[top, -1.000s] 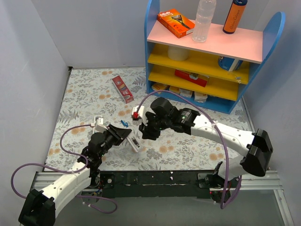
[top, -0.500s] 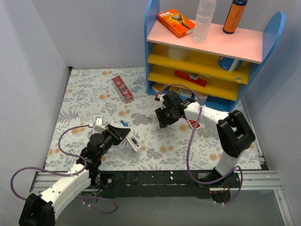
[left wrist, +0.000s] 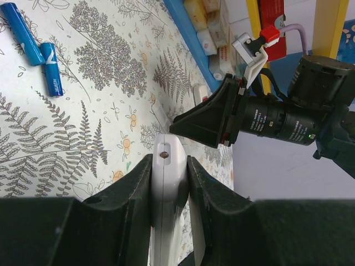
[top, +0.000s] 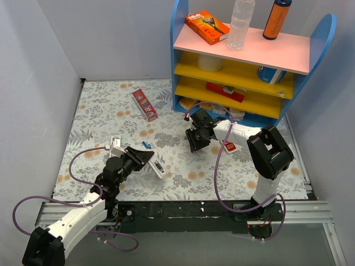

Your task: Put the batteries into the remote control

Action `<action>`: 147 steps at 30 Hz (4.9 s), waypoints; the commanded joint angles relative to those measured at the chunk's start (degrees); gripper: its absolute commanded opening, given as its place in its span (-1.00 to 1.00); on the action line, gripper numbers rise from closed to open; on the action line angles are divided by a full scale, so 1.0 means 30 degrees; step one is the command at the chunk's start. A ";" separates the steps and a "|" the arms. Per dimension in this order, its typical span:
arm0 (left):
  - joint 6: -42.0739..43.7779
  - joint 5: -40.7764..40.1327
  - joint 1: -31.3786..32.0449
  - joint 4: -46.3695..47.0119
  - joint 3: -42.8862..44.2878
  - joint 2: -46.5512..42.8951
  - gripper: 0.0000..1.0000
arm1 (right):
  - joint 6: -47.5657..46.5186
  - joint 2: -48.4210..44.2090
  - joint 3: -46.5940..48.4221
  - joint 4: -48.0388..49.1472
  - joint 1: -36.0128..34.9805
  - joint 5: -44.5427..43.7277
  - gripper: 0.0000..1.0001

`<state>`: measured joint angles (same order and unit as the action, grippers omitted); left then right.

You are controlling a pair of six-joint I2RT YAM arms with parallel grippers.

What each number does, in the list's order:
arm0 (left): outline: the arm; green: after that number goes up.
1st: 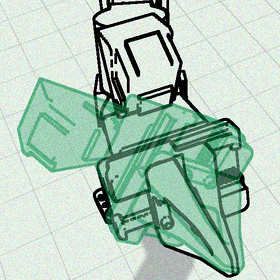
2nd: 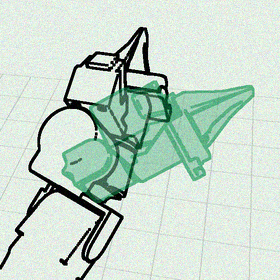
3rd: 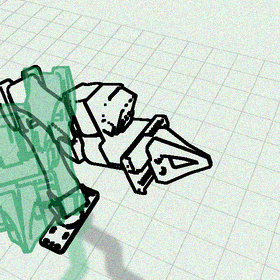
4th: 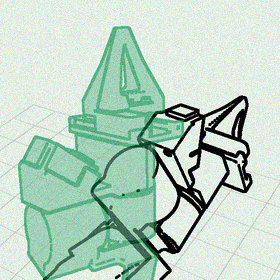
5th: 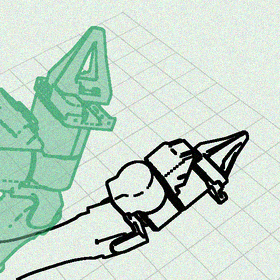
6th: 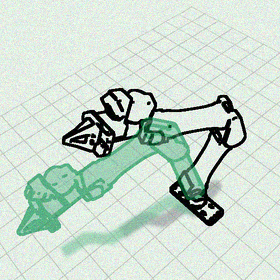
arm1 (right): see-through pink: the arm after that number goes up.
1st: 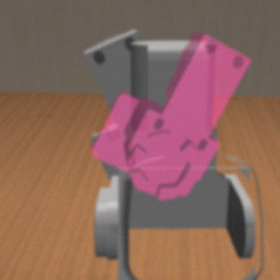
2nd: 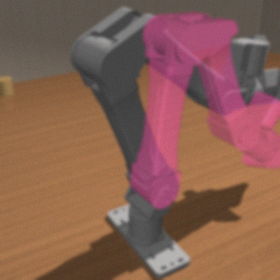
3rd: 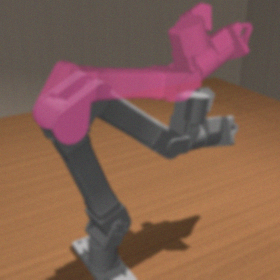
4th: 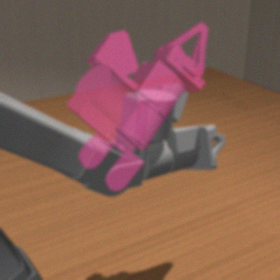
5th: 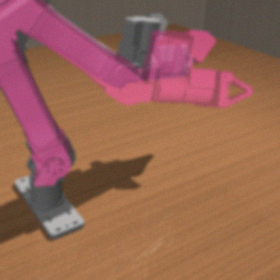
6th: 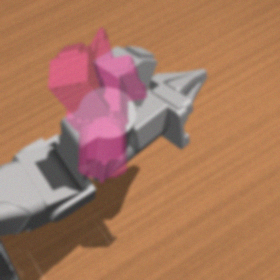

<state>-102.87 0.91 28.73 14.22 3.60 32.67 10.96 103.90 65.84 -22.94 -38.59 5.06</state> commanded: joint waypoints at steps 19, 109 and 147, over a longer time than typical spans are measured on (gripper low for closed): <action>-0.0309 0.0898 0.0062 0.1032 -0.0026 0.0860 -1.00 | -0.1104 -0.0263 0.0084 -0.0704 -0.1930 -0.3733 -0.92; 0.1331 0.4152 0.0237 0.6481 0.2726 1.1523 -1.00 | -0.4474 -0.3724 -0.4136 0.1524 -0.3456 -0.1833 -0.35; -0.1862 -0.2382 0.0765 0.0011 0.0822 0.7102 0.96 | -0.7403 -0.2611 -0.1969 0.0059 -0.2489 0.0744 -0.29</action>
<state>-108.03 -2.68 30.87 21.69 5.50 56.34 -9.08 95.04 56.75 -21.19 -46.35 5.48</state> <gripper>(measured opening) 0.957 0.359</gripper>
